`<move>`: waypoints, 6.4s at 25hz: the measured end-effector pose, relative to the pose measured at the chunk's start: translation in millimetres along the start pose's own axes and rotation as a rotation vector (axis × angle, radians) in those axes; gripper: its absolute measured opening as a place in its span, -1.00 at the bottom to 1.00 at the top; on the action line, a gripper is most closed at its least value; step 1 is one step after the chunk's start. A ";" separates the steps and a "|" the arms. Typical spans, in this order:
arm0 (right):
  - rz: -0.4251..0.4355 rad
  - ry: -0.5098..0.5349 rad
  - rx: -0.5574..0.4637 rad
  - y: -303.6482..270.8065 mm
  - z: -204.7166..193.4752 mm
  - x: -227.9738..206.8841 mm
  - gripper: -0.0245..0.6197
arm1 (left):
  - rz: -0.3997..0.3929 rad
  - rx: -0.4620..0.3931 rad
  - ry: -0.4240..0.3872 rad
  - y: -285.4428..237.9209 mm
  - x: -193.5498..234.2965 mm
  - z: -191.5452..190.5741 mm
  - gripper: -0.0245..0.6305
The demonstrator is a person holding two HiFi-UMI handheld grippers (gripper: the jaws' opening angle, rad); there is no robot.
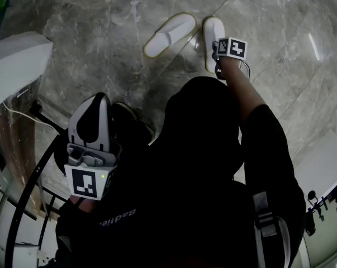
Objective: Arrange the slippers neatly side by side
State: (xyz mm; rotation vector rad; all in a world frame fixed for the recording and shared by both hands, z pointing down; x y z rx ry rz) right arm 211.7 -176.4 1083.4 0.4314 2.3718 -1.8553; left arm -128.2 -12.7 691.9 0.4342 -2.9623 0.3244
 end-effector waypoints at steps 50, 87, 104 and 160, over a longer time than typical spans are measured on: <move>0.117 -0.254 -0.024 -25.3 -20.3 100.8 -0.88 | -0.040 -0.017 0.005 15.8 21.3 4.8 -0.97; -0.121 0.374 -0.664 540.5 63.3 228.2 -0.53 | -0.144 -0.062 -0.037 70.4 -64.0 360.1 -0.97; -0.100 0.384 -0.929 880.3 26.4 392.8 -0.53 | -0.421 -0.189 -0.188 158.8 -106.2 571.1 -0.97; 0.084 0.438 -1.174 1015.3 -2.0 432.2 -0.92 | -0.593 -0.181 -0.170 200.8 -261.8 607.3 -0.97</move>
Point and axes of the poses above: the fingertips, and each gripper's own axes: y backward along the fingers, x to its left, z out of its top, the point moved 4 cm from there along y, backward along the fingers, and after that the axes turned 5 degrees about -x, right-handed, at the moved point
